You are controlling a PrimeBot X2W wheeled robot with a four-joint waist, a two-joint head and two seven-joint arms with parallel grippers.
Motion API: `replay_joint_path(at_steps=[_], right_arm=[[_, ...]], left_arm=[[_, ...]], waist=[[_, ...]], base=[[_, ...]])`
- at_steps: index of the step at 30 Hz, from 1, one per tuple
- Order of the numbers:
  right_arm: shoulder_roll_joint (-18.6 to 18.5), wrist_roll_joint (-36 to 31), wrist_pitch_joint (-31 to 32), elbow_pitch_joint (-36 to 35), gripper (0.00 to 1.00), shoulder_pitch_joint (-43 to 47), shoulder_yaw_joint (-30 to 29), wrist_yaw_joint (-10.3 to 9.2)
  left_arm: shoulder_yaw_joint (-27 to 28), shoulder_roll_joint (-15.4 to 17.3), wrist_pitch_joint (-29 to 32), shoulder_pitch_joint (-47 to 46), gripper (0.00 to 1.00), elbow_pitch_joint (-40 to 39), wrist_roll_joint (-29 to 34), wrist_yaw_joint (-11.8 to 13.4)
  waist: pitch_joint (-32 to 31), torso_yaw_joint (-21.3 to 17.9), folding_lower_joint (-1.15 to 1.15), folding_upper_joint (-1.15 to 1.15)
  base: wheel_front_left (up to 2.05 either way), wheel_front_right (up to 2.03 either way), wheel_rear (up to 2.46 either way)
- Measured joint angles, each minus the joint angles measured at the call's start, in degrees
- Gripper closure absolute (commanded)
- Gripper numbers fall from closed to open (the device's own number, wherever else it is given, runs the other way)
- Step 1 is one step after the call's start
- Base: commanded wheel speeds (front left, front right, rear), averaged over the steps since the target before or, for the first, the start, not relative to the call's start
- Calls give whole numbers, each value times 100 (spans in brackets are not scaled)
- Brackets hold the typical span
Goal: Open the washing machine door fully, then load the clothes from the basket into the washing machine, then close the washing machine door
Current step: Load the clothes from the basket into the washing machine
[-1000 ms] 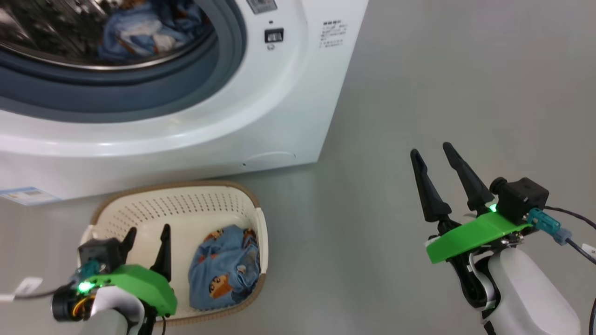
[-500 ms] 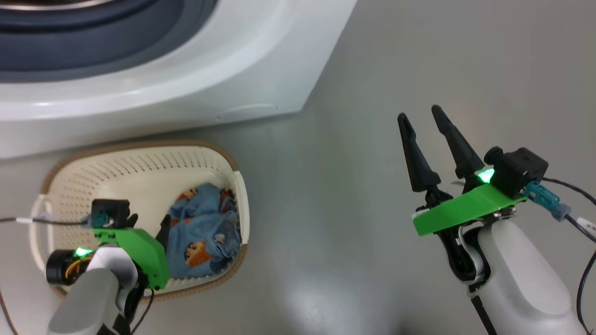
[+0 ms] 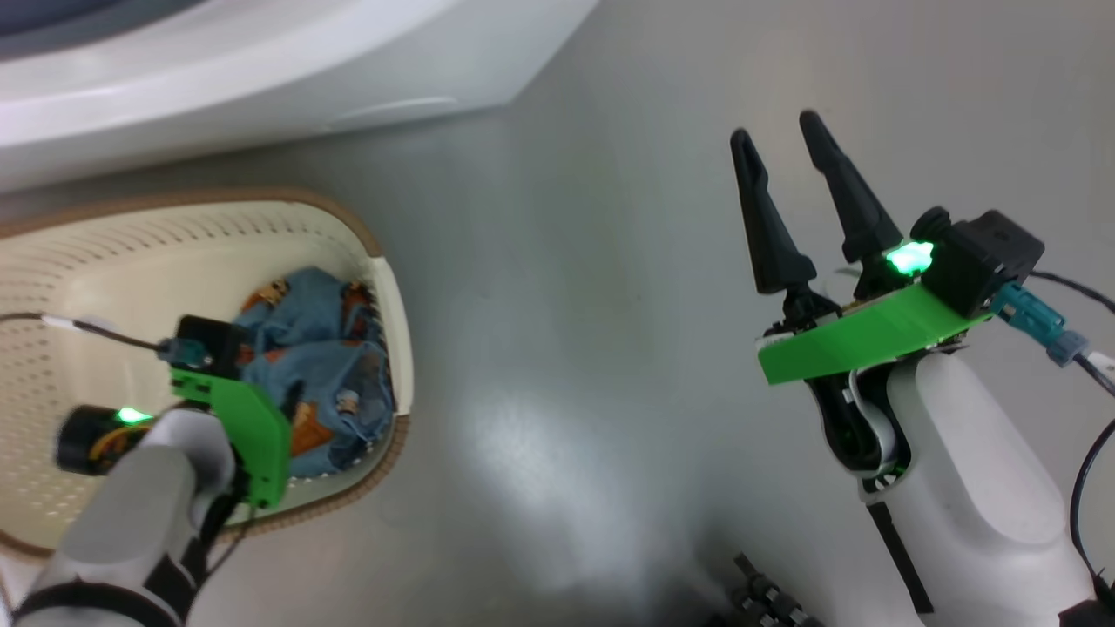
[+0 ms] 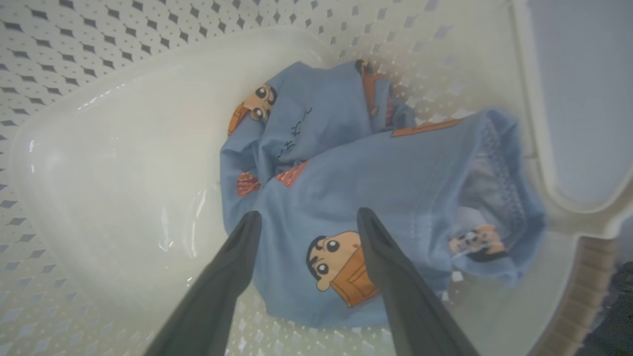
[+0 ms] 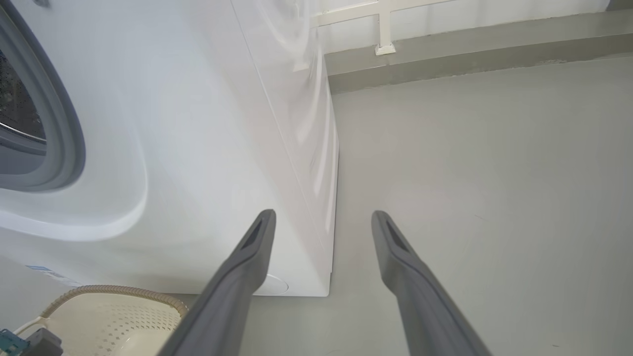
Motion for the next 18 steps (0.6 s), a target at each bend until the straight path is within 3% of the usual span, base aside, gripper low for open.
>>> replay_joint_path(at_steps=[3,10,18], right_arm=[[11,-14,0,-66,0,-103,-8,0],[48,-14,0,-122,0,-106,4,0],[76,-13,0,-194,0,-207,36,0]], left_arm=[[-285,209,40,-160,0,20,-40,1],[-824,366,143,-502,0,51,-303,1],[-1092,550,78,-907,0,446,-469,2]], waist=[[226,-101,0,0],[680,-333,0,0],[1054,-576,0,0]], base=[[0,0,0],[0,0,0],[0,0,0]])
